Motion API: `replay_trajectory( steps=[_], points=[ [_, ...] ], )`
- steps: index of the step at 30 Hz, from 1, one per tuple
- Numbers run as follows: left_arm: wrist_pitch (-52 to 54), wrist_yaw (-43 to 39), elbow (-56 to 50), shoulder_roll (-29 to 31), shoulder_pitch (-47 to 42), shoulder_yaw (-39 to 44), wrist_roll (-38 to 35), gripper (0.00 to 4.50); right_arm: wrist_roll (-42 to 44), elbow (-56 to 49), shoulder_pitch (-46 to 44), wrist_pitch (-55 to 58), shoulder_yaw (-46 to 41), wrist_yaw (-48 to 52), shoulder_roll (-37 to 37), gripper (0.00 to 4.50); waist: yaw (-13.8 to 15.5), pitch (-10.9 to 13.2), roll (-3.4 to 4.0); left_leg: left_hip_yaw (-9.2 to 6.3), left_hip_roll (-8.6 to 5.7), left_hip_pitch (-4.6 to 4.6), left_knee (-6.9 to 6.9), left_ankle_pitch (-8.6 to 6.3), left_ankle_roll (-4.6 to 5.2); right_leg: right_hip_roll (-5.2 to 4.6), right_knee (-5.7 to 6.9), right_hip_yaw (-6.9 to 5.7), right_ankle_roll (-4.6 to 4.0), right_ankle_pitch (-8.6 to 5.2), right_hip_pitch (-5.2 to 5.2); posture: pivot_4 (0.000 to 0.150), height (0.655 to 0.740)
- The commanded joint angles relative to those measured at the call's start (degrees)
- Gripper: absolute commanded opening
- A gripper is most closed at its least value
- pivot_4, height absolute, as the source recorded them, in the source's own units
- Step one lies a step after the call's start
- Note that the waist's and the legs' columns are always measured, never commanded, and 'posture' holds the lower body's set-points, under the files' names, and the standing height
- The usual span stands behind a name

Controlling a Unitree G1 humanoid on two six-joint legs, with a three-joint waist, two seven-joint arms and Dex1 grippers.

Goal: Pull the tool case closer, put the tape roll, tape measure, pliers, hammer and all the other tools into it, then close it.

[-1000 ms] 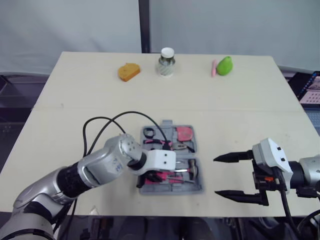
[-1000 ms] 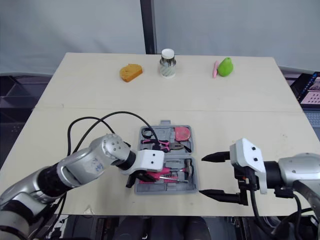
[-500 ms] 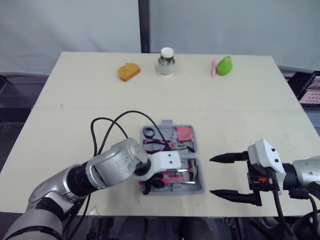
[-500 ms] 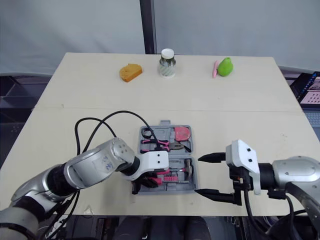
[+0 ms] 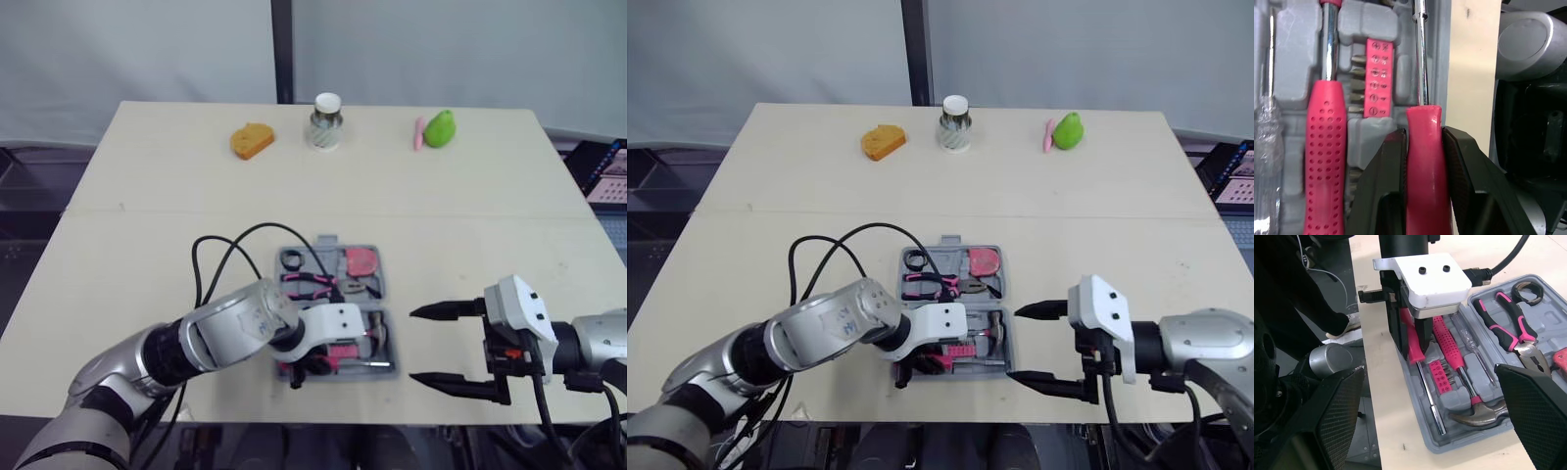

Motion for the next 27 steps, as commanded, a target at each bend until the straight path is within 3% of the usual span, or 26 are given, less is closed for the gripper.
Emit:
replay_trajectory(
  steps=[1,27],
  points=[
    [-0.24,0.90,-0.53,-0.61,-0.77,-0.30,-1.40,0.61,1.07,-2.02,0.31,-0.60,-1.18,-0.63,0.42,4.50,-0.02,0.00,0.00,0.00,0.00,0.00,0.00,0.00,0.00,0.00,0.00,0.00,0.00,0.00,0.00,0.150,0.7400],
    [-1.63,4.21,0.54,0.03,-0.77,-1.94,-4.30,0.61,1.30,-2.60,1.28,-0.44,-1.55,-1.47,0.48,4.50,-0.02,0.00,0.00,0.00,-0.01,0.01,0.01,0.00,0.00,0.00,0.03,0.01,0.00,0.00,0.00,0.150,0.7400]
  ],
)
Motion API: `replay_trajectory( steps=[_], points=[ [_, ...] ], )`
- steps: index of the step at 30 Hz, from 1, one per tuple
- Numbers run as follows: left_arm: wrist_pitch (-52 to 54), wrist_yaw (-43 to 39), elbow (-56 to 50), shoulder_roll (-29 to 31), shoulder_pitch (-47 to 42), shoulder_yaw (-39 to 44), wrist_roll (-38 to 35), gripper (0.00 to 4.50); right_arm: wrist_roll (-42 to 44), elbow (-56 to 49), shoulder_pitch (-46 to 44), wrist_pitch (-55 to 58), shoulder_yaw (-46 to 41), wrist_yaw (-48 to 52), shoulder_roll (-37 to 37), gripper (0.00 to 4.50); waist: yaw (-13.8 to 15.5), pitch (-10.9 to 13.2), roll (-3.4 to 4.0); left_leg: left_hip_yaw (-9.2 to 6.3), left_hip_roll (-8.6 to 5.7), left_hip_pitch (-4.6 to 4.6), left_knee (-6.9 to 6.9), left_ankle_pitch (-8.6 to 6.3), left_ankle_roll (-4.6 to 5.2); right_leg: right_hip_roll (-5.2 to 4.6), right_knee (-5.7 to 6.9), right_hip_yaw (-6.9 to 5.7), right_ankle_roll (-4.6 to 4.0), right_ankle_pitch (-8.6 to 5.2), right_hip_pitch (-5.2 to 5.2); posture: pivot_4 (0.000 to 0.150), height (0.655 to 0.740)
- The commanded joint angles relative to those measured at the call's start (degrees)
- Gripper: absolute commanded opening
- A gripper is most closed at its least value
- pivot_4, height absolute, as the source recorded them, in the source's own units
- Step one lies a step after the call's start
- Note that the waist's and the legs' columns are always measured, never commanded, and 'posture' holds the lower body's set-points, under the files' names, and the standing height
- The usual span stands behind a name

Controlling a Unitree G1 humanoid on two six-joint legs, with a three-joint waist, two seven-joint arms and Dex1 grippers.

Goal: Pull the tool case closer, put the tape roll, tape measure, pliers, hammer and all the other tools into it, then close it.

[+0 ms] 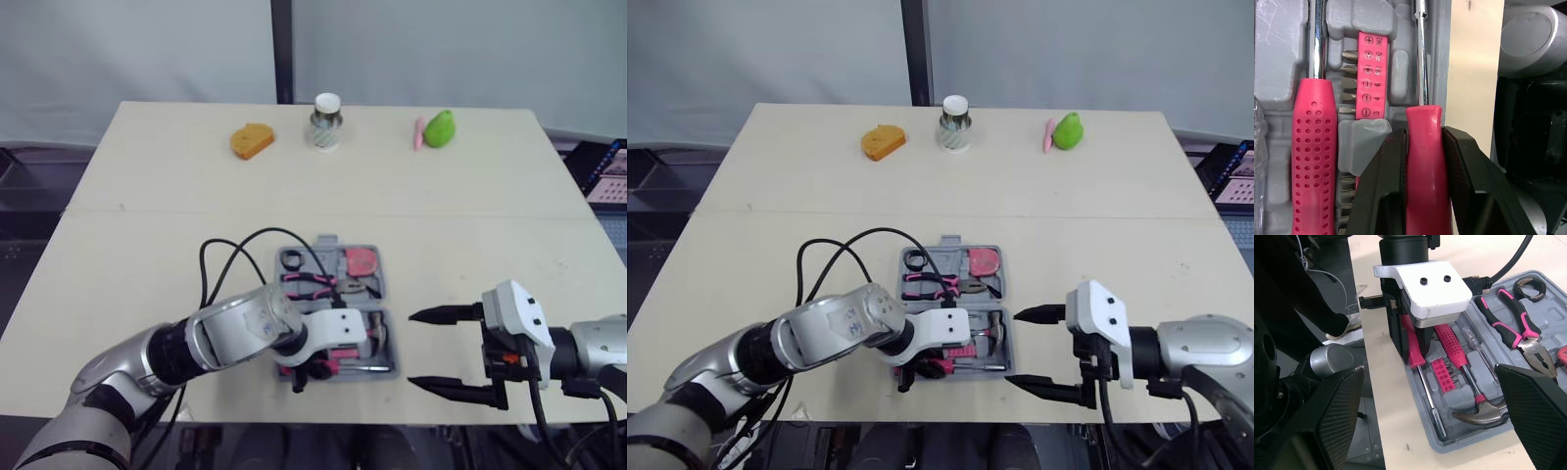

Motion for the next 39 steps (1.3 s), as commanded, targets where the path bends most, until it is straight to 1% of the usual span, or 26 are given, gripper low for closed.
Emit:
replay_trajectory(
  steps=[1,4,6,7,10,11,12,13,17,20,22,25,27,28,29,30,31,32,35,36,39],
  points=[
    [-0.84,0.20,-1.22,-0.04,-0.62,-0.02,-0.55,0.61,1.28,-1.59,0.10,-0.44,-1.51,-0.35,0.18,4.50,0.00,0.00,0.00,0.00,0.00,0.00,0.00,0.00,0.00,0.00,0.00,0.00,0.00,0.00,0.00,0.150,0.7400],
    [-0.97,0.35,-1.14,-0.01,-0.58,0.00,-0.73,0.61,1.29,-1.52,-0.02,-0.45,-1.43,-0.41,0.20,4.50,0.00,0.00,0.00,0.00,0.00,0.00,0.00,0.00,0.00,0.00,0.01,0.00,0.00,0.00,0.00,0.150,0.7400],
    [-1.02,0.40,-1.10,0.00,-0.58,0.03,-0.81,1.62,1.25,-1.48,-0.08,-0.48,-1.35,-0.44,0.21,4.50,0.00,0.00,0.00,0.00,0.00,0.00,0.00,0.00,0.00,0.00,0.01,0.00,0.00,0.00,0.00,0.150,0.7400],
    [-1.03,0.42,-1.11,0.01,-0.59,0.05,-0.84,1.87,1.23,-1.46,-0.09,-0.50,-1.32,-0.44,0.21,4.50,0.01,0.00,0.00,0.00,0.00,0.00,0.00,0.00,0.00,0.00,0.01,0.00,0.00,0.00,0.00,0.150,0.7400],
    [-1.24,0.36,-1.13,0.17,-0.65,0.13,-0.93,3.37,1.31,-1.47,-0.12,-0.50,-1.25,-0.40,0.20,4.50,0.01,0.00,0.00,0.00,0.00,0.00,0.01,0.00,0.00,0.00,0.01,0.00,0.00,0.00,0.00,0.150,0.7400],
    [-1.30,0.33,-1.15,0.24,-0.67,0.13,-0.98,3.79,1.32,-1.49,-0.09,-0.51,-1.25,-0.38,0.19,4.50,0.00,0.00,0.00,0.00,0.00,0.00,0.01,0.00,0.00,0.00,0.02,0.00,0.00,0.00,0.00,0.150,0.7400],
    [-1.33,0.33,-1.18,0.28,-0.68,0.15,-1.07,4.36,1.35,-1.49,-0.06,-0.51,-1.28,-0.34,0.17,4.50,0.00,0.00,0.00,0.00,0.00,0.01,0.01,0.00,0.00,0.00,0.02,0.01,0.00,0.00,0.00,0.150,0.7400],
    [-1.33,0.23,-1.28,0.41,-0.71,0.24,-1.26,4.44,1.43,-1.46,-0.15,-0.46,-1.25,-0.31,0.12,4.50,0.01,0.00,0.00,0.01,0.00,0.02,0.01,0.00,0.00,0.00,0.03,0.02,0.00,0.00,0.00,0.150,0.7400],
    [-1.05,0.08,-1.79,0.67,-0.59,0.94,-2.02,4.44,1.80,-1.38,-0.33,-0.34,-1.21,-0.12,0.00,4.50,-0.02,0.00,0.00,0.01,0.00,0.02,0.04,0.00,0.01,0.00,0.05,0.03,0.00,0.00,0.00,0.150,0.7400],
    [-1.73,-1.21,-3.21,1.66,0.11,3.61,-3.72,4.44,2.35,-1.36,-0.60,-0.15,-1.17,-0.16,-0.12,4.50,-0.06,0.00,0.00,0.01,0.00,0.02,0.04,0.00,0.01,0.00,0.06,0.03,0.00,0.00,0.01,0.150,0.7400],
    [-8.26,-3.91,-3.61,4.93,1.92,7.50,-4.07,4.44,2.89,-1.19,-0.98,0.06,-1.45,-0.34,-0.13,4.50,-0.14,0.00,0.00,0.00,0.00,0.02,0.04,0.00,0.01,0.00,0.06,0.03,0.00,0.00,0.00,0.150,0.7400],
    [-24.89,-7.36,-1.01,9.50,6.93,12.53,-0.96,4.44,3.63,-0.96,-1.26,0.43,-1.84,-0.60,-0.09,4.50,-0.24,-0.01,0.01,0.00,0.01,0.06,0.01,0.00,0.00,0.00,0.06,0.01,-0.04,-0.02,0.00,0.150,0.7400],
    [-38.42,-11.18,1.67,11.61,12.48,16.31,0.39,3.93,3.81,-0.72,-1.13,0.60,-2.10,-0.62,-0.18,4.50,-0.23,-0.02,0.03,0.01,0.01,0.06,-0.01,0.00,0.00,-0.01,0.05,0.01,-0.04,-0.02,0.00,0.150,0.7400],
    [-42.79,-13.13,2.82,12.02,15.36,18.00,-0.04,3.62,3.81,-0.58,-1.02,0.64,-2.21,-0.60,-0.23,4.50,-0.24,-0.03,0.05,0.01,0.01,0.07,-0.01,0.00,0.00,0.00,0.06,0.01,-0.04,-0.02,0.00,0.150,0.7400],
    [-47.96,-15.17,3.94,11.95,18.43,19.46,-0.29,3.18,3.80,-0.45,-0.96,0.67,-2.27,-0.56,-0.27,4.50,-0.23,-0.04,0.07,0.03,0.01,0.07,-0.01,0.00,0.00,-0.01,0.06,0.01,-0.04,-0.02,0.00,0.150,0.7400],
    [-50.85,-16.66,4.77,11.74,20.91,20.43,-0.64,2.68,3.75,-0.31,-0.94,0.69,-2.27,-0.53,-0.30,4.50,-0.23,-0.04,0.07,0.03,0.01,0.08,-0.01,0.00,0.01,-0.01,0.06,0.01,-0.04,-0.02,0.00,0.150,0.7400],
    [-53.33,-17.80,5.46,11.55,22.90,20.72,-0.41,2.27,3.69,-0.22,-0.86,0.72,-2.31,-0.49,-0.34,4.50,-0.11,-0.04,0.07,0.03,0.01,0.08,-0.01,0.00,0.01,-0.02,0.08,0.01,-0.04,-0.02,0.00,0.150,0.7400],
    [-55.20,-18.67,5.94,11.27,24.19,20.78,0.13,1.70,3.60,-0.08,-0.83,0.76,-2.35,-0.38,-0.39,4.50,0.05,-0.04,0.07,0.03,0.00,0.07,0.00,0.00,0.02,-0.03,0.08,0.01,-0.04,-0.02,0.00,0.150,0.7400],
    [-57.89,-19.81,7.58,9.86,26.13,19.96,2.13,0.30,3.44,0.04,-0.66,0.98,-2.59,-0.31,-0.49,4.50,0.49,-0.04,0.07,0.00,-0.02,0.05,0.08,-0.01,0.02,-0.04,0.12,0.02,-0.04,-0.02,0.01,0.150,0.7400],
    [-58.67,-19.89,8.36,9.43,26.47,19.52,3.27,0.06,3.44,-0.01,-0.59,1.04,-2.68,-0.35,-0.50,4.50,0.55,-0.04,0.07,0.00,-0.04,0.06,0.09,-0.01,0.02,-0.05,0.12,0.02,-0.03,-0.02,0.03,0.150,0.7400],
    [-60.70,-19.11,10.96,7.32,26.94,18.63,6.59,0.06,3.70,-0.22,-0.43,1.32,-3.14,-0.47,-0.57,4.50,0.33,-0.05,0.07,0.02,-0.04,0.09,0.07,-0.01,0.02,-0.04,0.15,0.03,-0.03,-0.02,0.04,0.150,0.7400]
  ],
)
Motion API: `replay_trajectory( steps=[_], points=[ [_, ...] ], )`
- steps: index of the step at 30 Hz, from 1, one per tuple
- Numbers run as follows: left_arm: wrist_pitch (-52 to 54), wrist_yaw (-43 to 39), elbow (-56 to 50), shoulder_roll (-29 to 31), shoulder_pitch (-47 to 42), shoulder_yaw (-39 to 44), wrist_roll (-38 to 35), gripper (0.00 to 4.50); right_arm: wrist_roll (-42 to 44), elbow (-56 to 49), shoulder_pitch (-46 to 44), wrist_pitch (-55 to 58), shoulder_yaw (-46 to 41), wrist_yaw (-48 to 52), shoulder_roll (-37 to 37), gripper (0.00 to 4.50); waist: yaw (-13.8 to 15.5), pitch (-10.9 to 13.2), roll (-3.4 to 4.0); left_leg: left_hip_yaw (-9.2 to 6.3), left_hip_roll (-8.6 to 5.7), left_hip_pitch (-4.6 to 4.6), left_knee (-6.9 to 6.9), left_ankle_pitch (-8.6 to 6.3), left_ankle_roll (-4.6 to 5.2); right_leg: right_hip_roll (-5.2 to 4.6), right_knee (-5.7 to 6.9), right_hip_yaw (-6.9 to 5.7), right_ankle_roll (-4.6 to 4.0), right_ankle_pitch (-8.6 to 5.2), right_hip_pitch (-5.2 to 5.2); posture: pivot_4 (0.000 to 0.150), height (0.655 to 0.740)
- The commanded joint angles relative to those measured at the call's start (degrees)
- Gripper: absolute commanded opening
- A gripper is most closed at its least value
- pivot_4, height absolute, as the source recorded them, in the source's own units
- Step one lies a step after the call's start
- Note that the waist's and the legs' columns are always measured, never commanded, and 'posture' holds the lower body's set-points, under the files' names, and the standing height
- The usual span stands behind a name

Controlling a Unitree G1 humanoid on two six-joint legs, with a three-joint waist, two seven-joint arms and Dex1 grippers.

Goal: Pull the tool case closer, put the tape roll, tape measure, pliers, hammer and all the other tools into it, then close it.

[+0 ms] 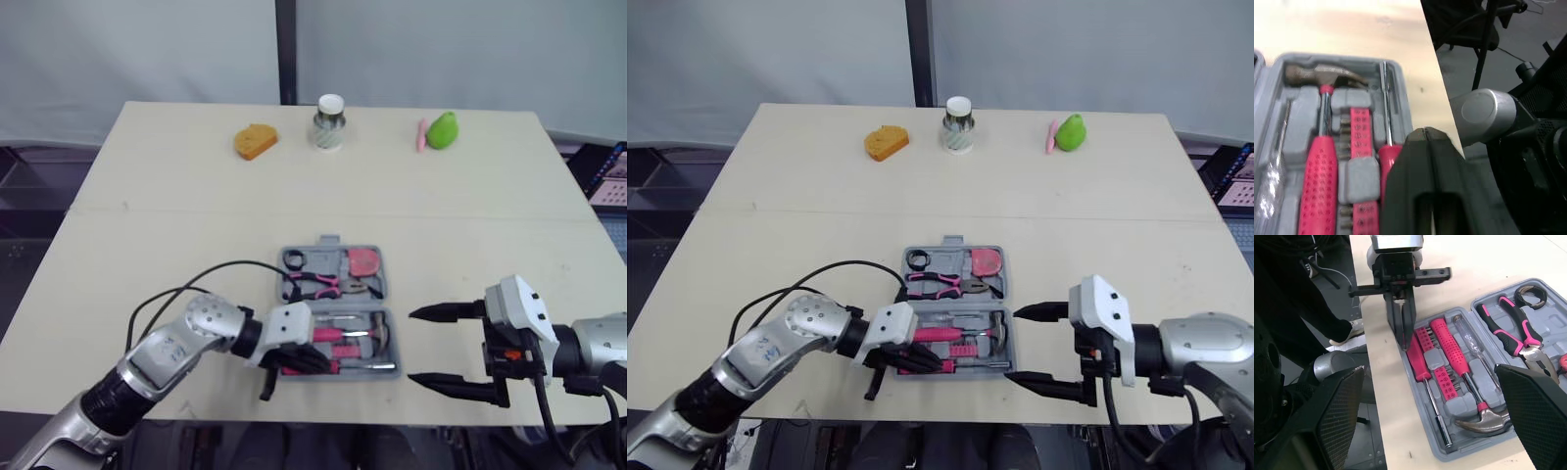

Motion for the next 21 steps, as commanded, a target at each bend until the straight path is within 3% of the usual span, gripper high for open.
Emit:
replay_trajectory(
  steps=[1,21],
  points=[
    [-2.98,0.27,1.71,-1.97,1.00,-0.89,3.27,0.06,1.31,-0.80,0.31,0.25,-2.59,-0.09,-0.53,4.50,-0.21,0.00,0.00,0.01,0.00,0.00,-0.01,0.00,0.00,0.00,0.00,0.00,0.00,0.00,0.00,0.150,0.7400],
    [-8.64,-0.55,9.19,-3.25,3.67,-4.48,17.72,0.06,1.40,-1.71,0.90,1.16,-3.35,-0.65,-0.45,4.50,-0.49,-0.04,0.01,0.01,0.01,0.12,-0.05,0.00,0.00,0.00,0.03,-0.01,0.00,0.00,0.05,0.150,0.7400]
  ],
)
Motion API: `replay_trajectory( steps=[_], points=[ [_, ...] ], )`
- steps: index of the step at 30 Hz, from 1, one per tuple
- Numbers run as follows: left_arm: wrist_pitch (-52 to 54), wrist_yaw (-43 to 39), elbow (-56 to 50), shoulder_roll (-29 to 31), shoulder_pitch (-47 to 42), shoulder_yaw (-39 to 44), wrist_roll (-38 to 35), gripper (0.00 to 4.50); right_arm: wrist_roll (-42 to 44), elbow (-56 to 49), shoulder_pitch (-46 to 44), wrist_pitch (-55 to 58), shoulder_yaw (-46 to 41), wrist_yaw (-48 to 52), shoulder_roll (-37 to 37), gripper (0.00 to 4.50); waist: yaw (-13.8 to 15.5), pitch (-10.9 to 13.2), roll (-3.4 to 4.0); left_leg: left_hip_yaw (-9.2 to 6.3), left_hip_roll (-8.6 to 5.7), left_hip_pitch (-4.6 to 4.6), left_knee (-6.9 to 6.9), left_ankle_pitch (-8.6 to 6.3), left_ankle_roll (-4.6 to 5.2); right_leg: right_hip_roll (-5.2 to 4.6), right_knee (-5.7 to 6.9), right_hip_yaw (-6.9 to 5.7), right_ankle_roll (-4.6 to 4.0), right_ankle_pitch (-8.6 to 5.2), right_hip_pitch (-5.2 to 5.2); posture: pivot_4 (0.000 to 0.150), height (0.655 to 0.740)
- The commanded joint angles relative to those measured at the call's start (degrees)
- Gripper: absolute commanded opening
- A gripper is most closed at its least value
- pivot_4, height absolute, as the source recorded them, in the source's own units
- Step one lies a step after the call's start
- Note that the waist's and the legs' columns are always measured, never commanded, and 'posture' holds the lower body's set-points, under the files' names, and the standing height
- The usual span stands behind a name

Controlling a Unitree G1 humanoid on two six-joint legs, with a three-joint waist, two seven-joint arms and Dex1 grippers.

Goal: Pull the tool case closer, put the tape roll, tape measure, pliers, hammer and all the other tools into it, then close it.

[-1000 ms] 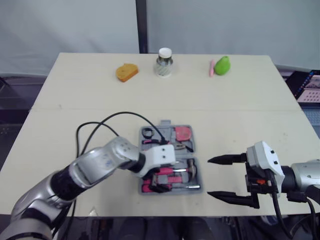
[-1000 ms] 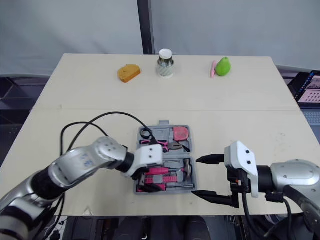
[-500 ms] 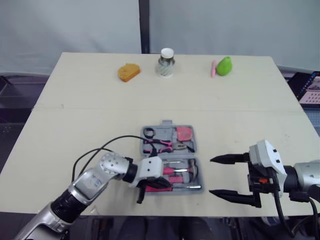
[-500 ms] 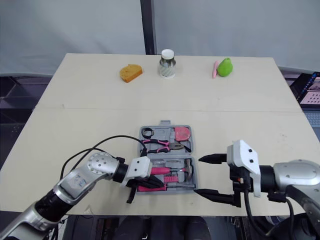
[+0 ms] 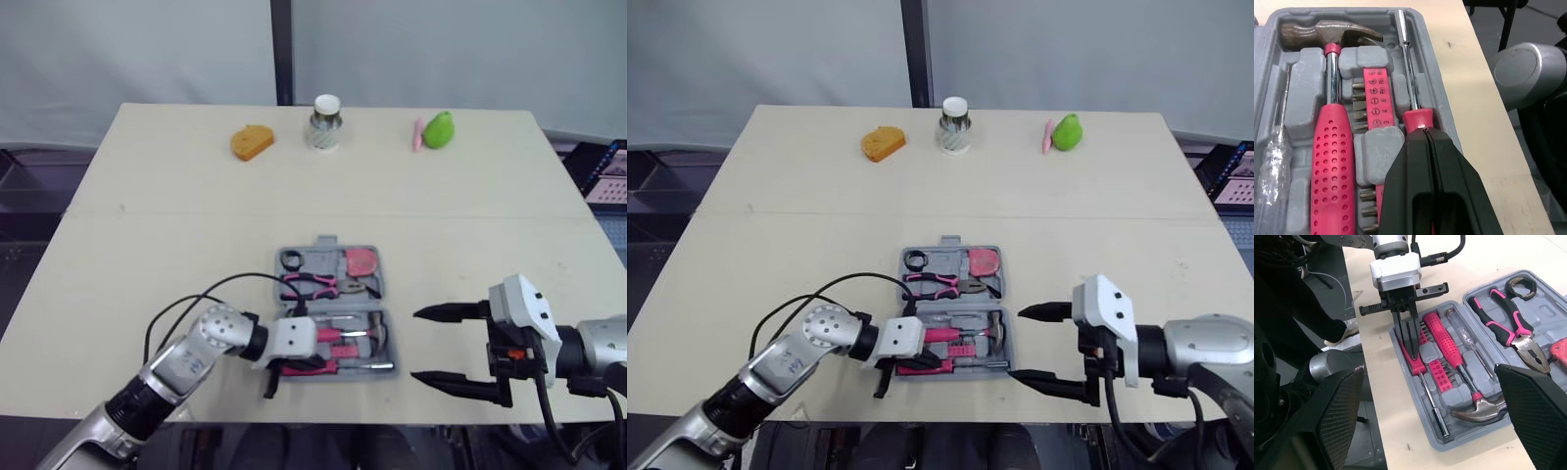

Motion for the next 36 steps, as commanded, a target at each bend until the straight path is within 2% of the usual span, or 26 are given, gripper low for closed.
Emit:
replay_trajectory(
  steps=[1,9,15,18,22,25,26,27,32,36],
  points=[
    [-0.12,-0.35,2.14,0.42,1.39,-2.50,4.13,0.06,1.26,-1.49,-0.02,-0.12,-1.75,-0.10,-0.47,4.50,0.00,-0.02,0.00,0.01,0.00,0.03,-0.01,0.00,0.00,0.00,0.00,0.00,0.00,0.00,0.03,0.150,0.7400],
    [-2.06,-0.28,4.21,0.03,0.54,-3.44,7.13,0.06,0.80,-1.27,-0.21,-0.34,-1.58,-0.03,-0.57,4.50,0.03,-0.11,0.00,-0.01,0.00,0.13,-0.01,0.00,0.00,0.00,-0.03,0.00,0.00,0.00,0.14,0.150,0.7400],
    [10.60,-2.81,-3.93,1.79,1.38,9.57,-7.22,0.06,-0.79,1.29,1.34,-1.23,-1.86,-2.00,1.91,4.50,-0.21,-0.11,-0.02,-0.03,0.03,0.10,-0.01,0.00,0.00,0.02,-0.02,-0.02,0.00,0.00,0.12,0.150,0.7400],
    [20.61,-2.19,-6.87,4.32,1.32,20.42,-15.72,0.06,-3.43,5.46,0.87,-2.88,1.22,-5.59,6.40,4.50,-0.24,-0.07,-0.08,-0.05,0.04,0.08,-0.02,0.00,0.00,0.01,0.00,-0.03,-0.01,-0.01,0.10,0.150,0.7400],
    [22.98,2.00,-4.41,4.63,3.34,27.06,-16.93,0.06,-11.72,12.74,-1.51,-7.16,7.51,-8.85,10.43,4.50,-0.33,-0.10,-0.01,-0.06,0.02,0.08,-0.01,0.00,0.00,-0.02,-0.01,-0.01,-0.01,-0.01,0.10,0.150,0.7400],
    [19.86,7.42,0.24,2.44,5.89,26.66,-12.91,0.00,-19.73,21.41,-5.70,-11.07,13.60,-13.31,14.47,3.61,-0.71,-0.10,-0.02,-0.03,0.01,0.12,-0.07,0.00,-0.01,-0.01,0.01,-0.01,-0.01,-0.01,0.08,0.150,0.7400],
    [18.44,9.08,1.81,1.55,6.71,25.95,-11.43,0.00,-22.02,23.95,-6.81,-12.31,15.47,-13.90,15.34,3.01,-0.75,-0.10,-0.02,0.00,0.01,0.11,-0.08,0.00,-0.01,-0.01,0.00,0.01,-0.01,-0.01,0.06,0.150,0.7400],
    [17.30,10.42,3.03,0.44,7.32,25.39,-10.41,0.00,-24.05,26.25,-7.83,-13.28,17.07,-14.52,16.19,2.66,-0.77,-0.10,-0.02,-0.01,0.01,0.09,-0.07,0.00,-0.01,-0.01,0.02,0.00,-0.01,-0.01,0.03,0.150,0.7400],
    [13.43,15.83,7.84,-5.27,7.53,23.25,-7.05,0.00,-30.52,34.10,-11.64,-17.45,22.45,-15.50,19.35,0.08,-0.69,-0.11,-0.01,-0.01,0.01,0.00,-0.05,0.00,-0.01,-0.01,0.10,0.00,-0.01,-0.01,-0.08,0.150,0.7400],
    [11.91,17.33,10.13,-8.89,6.36,21.43,-5.76,0.00,-32.37,37.56,-14.25,-18.65,24.66,-15.47,22.10,0.03,-0.53,-0.13,0.03,0.01,0.00,0.03,-0.03,0.01,-0.02,-0.03,0.14,0.02,-0.01,-0.01,-0.08,0.150,0.7400]
  ],
)
